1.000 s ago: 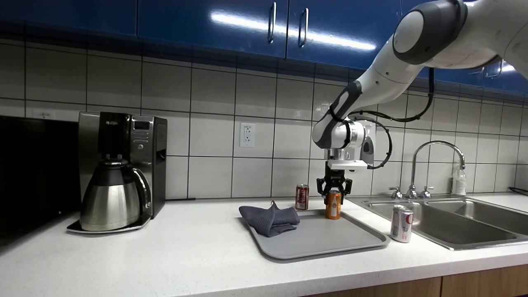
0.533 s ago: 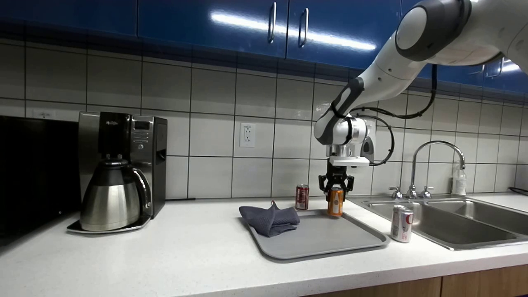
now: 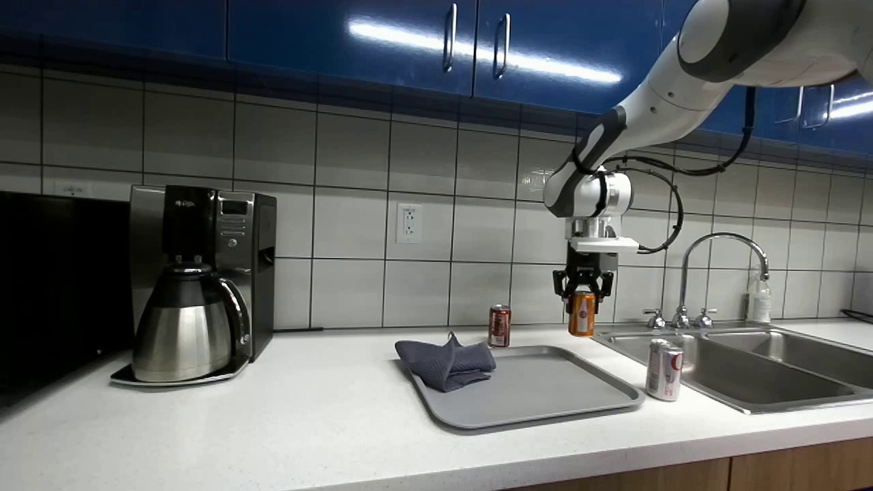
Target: Pick up the silver coke can and put it on the kitchen counter, pick up the orange fanta can and put it on the kitchen counter
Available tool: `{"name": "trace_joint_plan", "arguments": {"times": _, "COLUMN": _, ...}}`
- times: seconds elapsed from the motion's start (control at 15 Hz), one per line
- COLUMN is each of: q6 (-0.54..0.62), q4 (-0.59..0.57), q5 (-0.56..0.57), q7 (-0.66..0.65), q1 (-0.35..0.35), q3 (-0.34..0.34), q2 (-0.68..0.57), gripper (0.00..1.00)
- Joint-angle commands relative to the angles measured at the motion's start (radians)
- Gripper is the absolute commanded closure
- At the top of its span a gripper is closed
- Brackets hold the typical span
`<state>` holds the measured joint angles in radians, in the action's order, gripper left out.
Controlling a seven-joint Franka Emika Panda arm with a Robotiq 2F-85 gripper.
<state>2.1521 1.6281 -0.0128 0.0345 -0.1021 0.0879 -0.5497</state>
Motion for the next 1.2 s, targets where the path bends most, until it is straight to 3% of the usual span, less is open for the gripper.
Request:
{"name": "trace_joint_plan", "arguments": {"times": 0.0, "q6": -0.038, "q4": 0.021, "q5": 0.005, "q7": 0.038, "q1": -0.043, "q3": 0.01, "q2": 0.043, "gripper": 0.61}}
{"name": "trace_joint_plan", "arguments": {"times": 0.47, "q6": 0.003, "q4": 0.023, "q5": -0.005, "q7": 0.073, "q1": -0.103, "q3": 0.026, "q2": 0.016, "gripper": 0.61}}
{"name": "trace_joint_plan", "arguments": {"times": 1.13, "q6": 0.059, "q4": 0.042, "q5": -0.012, "q7": 0.082, "q1": -0.112, "q3": 0.019, "q2": -0.033, "gripper": 0.61}}
